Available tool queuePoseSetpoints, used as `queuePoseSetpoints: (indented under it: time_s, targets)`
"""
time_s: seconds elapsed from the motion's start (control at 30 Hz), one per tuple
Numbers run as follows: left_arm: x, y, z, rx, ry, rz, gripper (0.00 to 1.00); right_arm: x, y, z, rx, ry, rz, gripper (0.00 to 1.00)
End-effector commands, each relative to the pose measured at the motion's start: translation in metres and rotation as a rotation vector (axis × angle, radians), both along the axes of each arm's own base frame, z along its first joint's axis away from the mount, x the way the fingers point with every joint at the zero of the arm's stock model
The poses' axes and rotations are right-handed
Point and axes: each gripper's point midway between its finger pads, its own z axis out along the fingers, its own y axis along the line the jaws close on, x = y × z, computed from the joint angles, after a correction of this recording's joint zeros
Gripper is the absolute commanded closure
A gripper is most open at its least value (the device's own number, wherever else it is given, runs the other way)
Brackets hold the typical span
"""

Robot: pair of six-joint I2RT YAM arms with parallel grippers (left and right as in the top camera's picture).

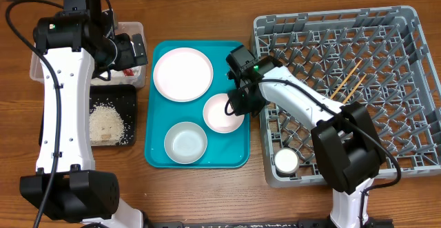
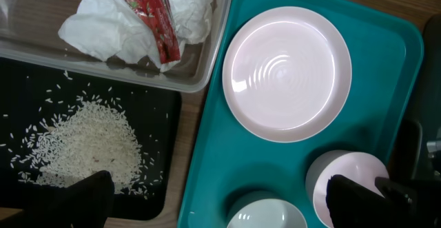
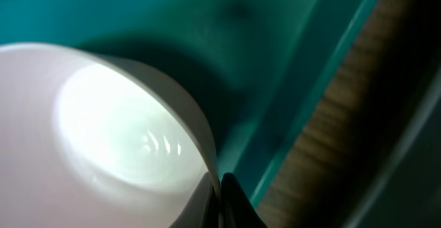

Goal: Sort waste into correct bins and load items into the dishwasher
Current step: 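Grasp the pink bowl on the teal tray with the right gripper, then set the pink bowl into the rack's back left area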

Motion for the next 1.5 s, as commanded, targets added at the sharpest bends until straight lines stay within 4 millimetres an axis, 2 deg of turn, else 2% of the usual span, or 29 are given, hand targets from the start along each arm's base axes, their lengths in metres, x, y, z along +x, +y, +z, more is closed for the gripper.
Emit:
queuePoseSetpoints:
  time_s: [0.0,0.03,0.07,0.1,0.17,0.27,0.33,0.37,0.53,0.63,0.7,0.73,0.8,0.97,1.0,1.13,1.2,1.23,1.27,1.4,1.47]
  targets:
    - [0.002,-0.001,0.006,0.006,-0.018,-0.002,0.0,0.028,0.011,0.067,0.046,-0.154,-0.017,0.96]
    - [0.002,-0.001,0.006,0.006,-0.018,-0.002,0.0,0.044,-0.002,0.111,0.003,-0.273,-0.082,0.96]
    - [0.002,-0.001,0.006,0.006,-0.018,-0.002,0.0,0.055,-0.016,0.14,-0.045,-0.363,-0.142,0.96]
    - [0.002,-0.001,0.006,0.006,-0.018,-0.002,0.0,0.07,-0.044,0.182,-0.138,-0.517,-0.266,0.96]
    - [0.002,-0.001,0.006,0.006,-0.018,-0.002,0.0,0.081,-0.074,0.21,-0.249,-0.659,-0.39,0.96]
    - [0.002,-0.001,0.006,0.006,-0.019,-0.002,0.0,0.092,-0.14,0.247,-0.543,-0.9,-0.627,0.96]
    - [0.002,-0.001,0.006,0.006,-0.018,-0.002,0.0,0.101,-0.165,0.248,-0.666,-0.967,-0.697,0.96]
    - [0.002,-0.001,0.006,0.006,-0.018,-0.002,0.0,0.105,-0.171,0.244,-0.685,-0.971,-0.711,0.96]
    - [0.002,-0.001,0.006,0.006,-0.019,-0.002,0.0,0.135,-0.188,0.197,-0.813,-0.917,-0.659,0.96]
    - [0.002,-0.001,0.006,0.006,-0.019,-0.002,0.0,0.143,-0.195,0.187,-0.978,-0.972,-0.665,0.96]
    - [0.002,-0.001,0.006,0.006,-0.019,-0.002,0.0,0.147,-0.189,0.177,-1.009,-0.976,-0.644,0.96]
    - [0.002,-0.001,0.006,0.006,-0.019,-0.002,0.0,0.148,-0.183,0.163,-1.022,-0.961,-0.612,0.96]
    - [0.002,-0.001,0.006,0.006,-0.019,-0.002,0.0,0.148,-0.178,0.156,-1.034,-0.949,-0.584,0.96]
    - [0.002,-0.001,0.006,0.006,-0.019,-0.002,0.0,0.144,-0.156,0.154,-1.009,-0.964,-0.541,0.96]
    - [0.002,-0.001,0.006,0.006,-0.019,-0.002,0.0,0.143,-0.148,0.149,-0.983,-0.953,-0.522,0.96]
    - [0.002,-0.001,0.006,0.006,-0.019,-0.002,0.0,0.142,-0.138,0.136,-0.925,-0.901,-0.482,0.96]
    - [0.002,-0.001,0.006,0.006,-0.019,-0.002,0.0,0.137,-0.125,0.12,-0.858,-0.837,-0.439,0.96]
    - [0.002,-0.001,0.006,0.006,-0.019,-0.002,0.0,0.132,-0.118,0.114,-0.84,-0.807,-0.408,0.77]
    - [0.002,-0.001,0.006,0.006,-0.019,-0.002,0.0,0.129,-0.112,0.112,-0.835,-0.798,-0.387,0.67]
    - [0.002,-0.001,0.006,0.006,-0.019,-0.002,0.0,0.115,-0.08,0.111,-0.803,-0.796,-0.306,0.41]
    - [0.002,-0.003,0.006,0.006,-0.019,-0.006,0.0,0.105,-0.063,0.111,-0.769,-0.769,-0.26,0.33]
